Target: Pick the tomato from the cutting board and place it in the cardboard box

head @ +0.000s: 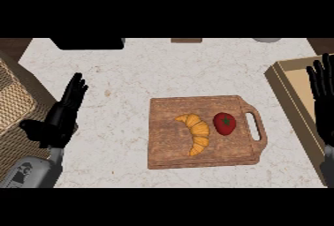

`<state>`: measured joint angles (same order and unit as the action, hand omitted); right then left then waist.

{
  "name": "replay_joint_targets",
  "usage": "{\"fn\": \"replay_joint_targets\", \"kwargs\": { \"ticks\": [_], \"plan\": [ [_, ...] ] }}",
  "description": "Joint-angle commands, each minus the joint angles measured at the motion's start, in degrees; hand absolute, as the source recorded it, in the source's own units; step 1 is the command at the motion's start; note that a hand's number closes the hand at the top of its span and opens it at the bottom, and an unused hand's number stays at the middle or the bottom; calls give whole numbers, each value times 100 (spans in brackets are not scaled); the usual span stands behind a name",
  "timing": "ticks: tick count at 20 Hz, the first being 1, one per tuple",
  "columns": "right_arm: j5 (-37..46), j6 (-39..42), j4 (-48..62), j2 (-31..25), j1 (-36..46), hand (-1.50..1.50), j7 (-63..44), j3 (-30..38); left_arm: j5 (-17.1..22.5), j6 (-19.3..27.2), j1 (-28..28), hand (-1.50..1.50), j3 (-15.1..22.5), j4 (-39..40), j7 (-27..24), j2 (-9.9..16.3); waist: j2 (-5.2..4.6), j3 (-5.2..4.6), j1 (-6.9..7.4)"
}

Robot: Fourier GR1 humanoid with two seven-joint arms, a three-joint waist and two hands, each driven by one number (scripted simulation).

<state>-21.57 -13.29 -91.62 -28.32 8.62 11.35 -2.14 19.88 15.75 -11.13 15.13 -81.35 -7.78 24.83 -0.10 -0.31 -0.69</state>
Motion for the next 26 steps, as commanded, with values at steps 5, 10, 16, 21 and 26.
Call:
{"fn": "replay_joint_targets", "kwargs": {
  "ticks": [5, 10, 16, 21, 26],
  "plan": [
    [-1241, 1954, 2294, -604, 736, 150, 16, 1054, 320, 177, 69, 0, -418, -402, 594, -92, -61, 56, 292],
    [651, 1454, 3722, -627, 990, -150, 710, 163, 512, 201, 279, 0, -296, -827, 1049, -222, -57, 51, 393],
    [1262, 2471, 4141, -1309, 1681, -150, 2003, 17, 233, 472, 317, 0, -143, -872, 1100, -432, -32, 40, 257],
    [2188, 3272, 3759, -2174, 1931, -150, 1538, -859, 320, 406, 249, 0, -351, -1000, 1317, -201, 14, 20, 248],
    [2296, 4672, 3542, -2511, 2448, -150, 842, -1290, 418, 268, 179, 0, -516, -822, 1367, -195, 7, 20, 150]
  ]
}}
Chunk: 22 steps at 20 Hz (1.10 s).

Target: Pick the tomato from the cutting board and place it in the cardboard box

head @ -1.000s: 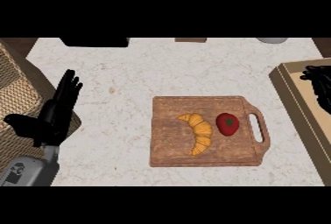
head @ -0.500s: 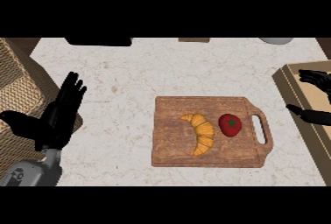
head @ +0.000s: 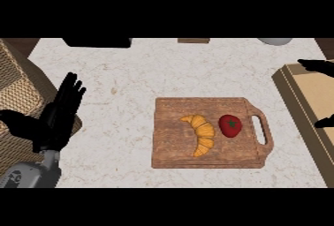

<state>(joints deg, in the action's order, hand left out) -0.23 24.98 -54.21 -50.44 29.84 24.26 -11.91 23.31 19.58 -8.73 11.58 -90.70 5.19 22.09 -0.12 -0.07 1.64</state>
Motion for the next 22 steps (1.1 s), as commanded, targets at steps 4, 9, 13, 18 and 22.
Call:
{"fn": "replay_joint_targets", "kwargs": {
  "ticks": [4, 9, 13, 18, 22],
  "plan": [
    [53, 1082, -538, 255, 550, -150, -1206, -224, -249, 174, 320, 0, 30, -457, 140, -134, 23, 4, -110],
    [-169, 1277, -923, 838, 706, -150, -1924, 2, -279, -175, 244, 0, -238, 118, -216, -295, 13, 4, -135],
    [-231, 1467, -1685, 864, 224, -150, -2382, 374, -362, -245, 282, 0, -389, -186, 73, -352, 20, 5, -168],
    [218, 995, -2496, 1278, -286, -150, -3145, 100, -345, -366, 320, 0, -605, -226, 183, -289, 28, 4, -185],
    [273, 1340, -2288, 1495, -372, -150, -3008, 456, -418, -610, 405, 0, -740, -370, 403, -282, 16, 7, -151]
  ]
}}
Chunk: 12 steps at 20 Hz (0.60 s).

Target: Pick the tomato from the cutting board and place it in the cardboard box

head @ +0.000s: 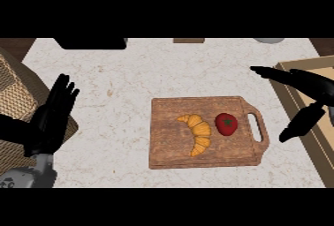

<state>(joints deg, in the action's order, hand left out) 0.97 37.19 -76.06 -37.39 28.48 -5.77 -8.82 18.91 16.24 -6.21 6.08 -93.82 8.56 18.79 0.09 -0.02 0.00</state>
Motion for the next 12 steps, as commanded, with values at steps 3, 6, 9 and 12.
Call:
{"fn": "replay_joint_targets", "kwargs": {
  "ticks": [3, 6, 9, 12],
  "plan": [
    [122, 188, -482, 449, -278, -150, -510, 202, -136, -361, 314, 0, -190, -110, -75, -45, 0, 1, 7],
    [552, 58, -146, 797, -129, -150, -480, 241, -205, -328, -213, 0, -363, 280, 18, -257, -8, 1, 8],
    [802, 7, -342, 842, -395, -150, -387, 316, -568, 24, 68, 0, -44, -170, 172, -575, -4, 2, 4],
    [1010, 19, -198, 1015, -296, -150, -270, 441, -517, -297, 423, 0, -264, -488, 212, -404, -3, 2, 21]
  ]
}}
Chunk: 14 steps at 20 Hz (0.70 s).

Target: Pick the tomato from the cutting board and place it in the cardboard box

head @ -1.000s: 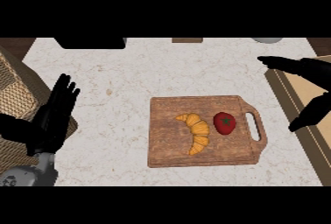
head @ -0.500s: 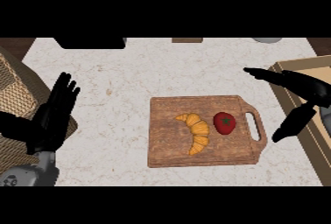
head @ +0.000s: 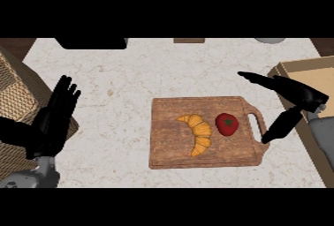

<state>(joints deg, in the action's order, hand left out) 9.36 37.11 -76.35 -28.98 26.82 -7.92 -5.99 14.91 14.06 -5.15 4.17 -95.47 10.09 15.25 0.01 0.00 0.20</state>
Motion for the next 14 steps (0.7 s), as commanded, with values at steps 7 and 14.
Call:
{"fn": "replay_joint_targets", "kwargs": {
  "ticks": [7, 14],
  "plan": [
    [422, 225, -288, 634, -88, -150, -389, 144, -168, -424, 72, 0, -336, 293, -286, -262, 1, -2, -7],
    [1433, -284, 571, 683, -149, -150, 608, -45, -511, 1, -200, 0, -149, -426, 537, -436, -2, 3, 13]
  ]
}}
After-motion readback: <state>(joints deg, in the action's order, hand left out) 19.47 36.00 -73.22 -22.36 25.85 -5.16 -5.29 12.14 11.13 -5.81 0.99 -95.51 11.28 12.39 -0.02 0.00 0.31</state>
